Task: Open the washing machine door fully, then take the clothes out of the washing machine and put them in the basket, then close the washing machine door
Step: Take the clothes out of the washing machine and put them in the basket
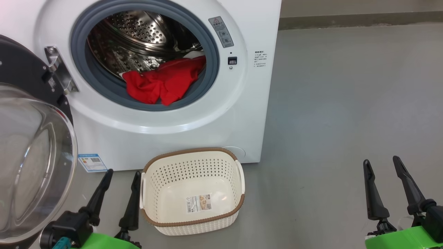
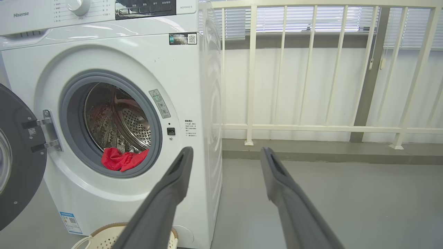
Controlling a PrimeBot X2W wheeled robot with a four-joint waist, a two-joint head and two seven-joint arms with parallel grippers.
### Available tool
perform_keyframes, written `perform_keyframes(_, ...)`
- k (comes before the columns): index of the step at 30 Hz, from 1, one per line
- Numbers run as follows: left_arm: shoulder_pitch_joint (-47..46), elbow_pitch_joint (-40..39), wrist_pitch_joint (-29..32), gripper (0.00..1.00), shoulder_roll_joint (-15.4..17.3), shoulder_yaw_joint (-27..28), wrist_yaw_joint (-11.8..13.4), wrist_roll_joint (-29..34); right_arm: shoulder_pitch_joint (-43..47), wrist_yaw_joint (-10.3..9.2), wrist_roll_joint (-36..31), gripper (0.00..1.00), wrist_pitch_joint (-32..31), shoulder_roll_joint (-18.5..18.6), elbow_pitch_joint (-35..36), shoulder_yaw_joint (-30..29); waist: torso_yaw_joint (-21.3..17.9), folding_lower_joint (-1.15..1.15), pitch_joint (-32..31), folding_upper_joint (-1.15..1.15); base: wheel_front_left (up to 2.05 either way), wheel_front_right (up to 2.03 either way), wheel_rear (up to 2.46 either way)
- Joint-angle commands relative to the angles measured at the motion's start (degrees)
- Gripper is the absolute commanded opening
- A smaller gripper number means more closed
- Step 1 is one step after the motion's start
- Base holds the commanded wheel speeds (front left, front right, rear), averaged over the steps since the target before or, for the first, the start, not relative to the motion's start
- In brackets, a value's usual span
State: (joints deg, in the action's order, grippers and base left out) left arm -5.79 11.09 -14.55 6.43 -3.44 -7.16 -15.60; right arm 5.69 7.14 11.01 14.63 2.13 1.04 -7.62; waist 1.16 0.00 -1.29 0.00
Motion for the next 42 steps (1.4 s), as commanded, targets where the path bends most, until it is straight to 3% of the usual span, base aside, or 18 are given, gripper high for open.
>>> perform_keyframes(1, -0.76, -1.13, -0.45, 1.0, 1.15, 1.92, -0.3, 0.52, -1.0, 0.35, 0.71, 1.0, 0.37, 0.75, 1.36, 1.19, 0.08, 0.0, -0.07, 0.0, 0.0, 0.0, 0.0)
perform_keyframes(14, -0.97, -1.58, -0.45, 1.0, 0.61, 2.73, -0.07, 0.54, -1.28, 0.35, 0.63, 1.0, 0.37, 0.75, 1.02, 1.25, 0.34, 0.0, -0.07, 0.0, 0.08, -0.08, 0.0)
perform_keyframes(31, -1.66, -2.63, -0.45, 1.0, 0.42, 2.81, -0.19, 0.89, -1.46, 0.35, 0.98, 1.0, 0.37, 0.75, 1.32, 1.43, 0.61, 0.0, 1.41, 0.0, 1.26, -1.26, 0.0)
perform_keyframes(42, -1.79, -3.45, -0.45, 1.0, -0.4, 3.38, -0.1, 1.78, -1.8, 0.35, 1.07, 1.0, 0.37, 0.75, 1.48, 1.68, 0.97, 0.0, 2.53, 0.0, 0.22, -0.22, 0.0)
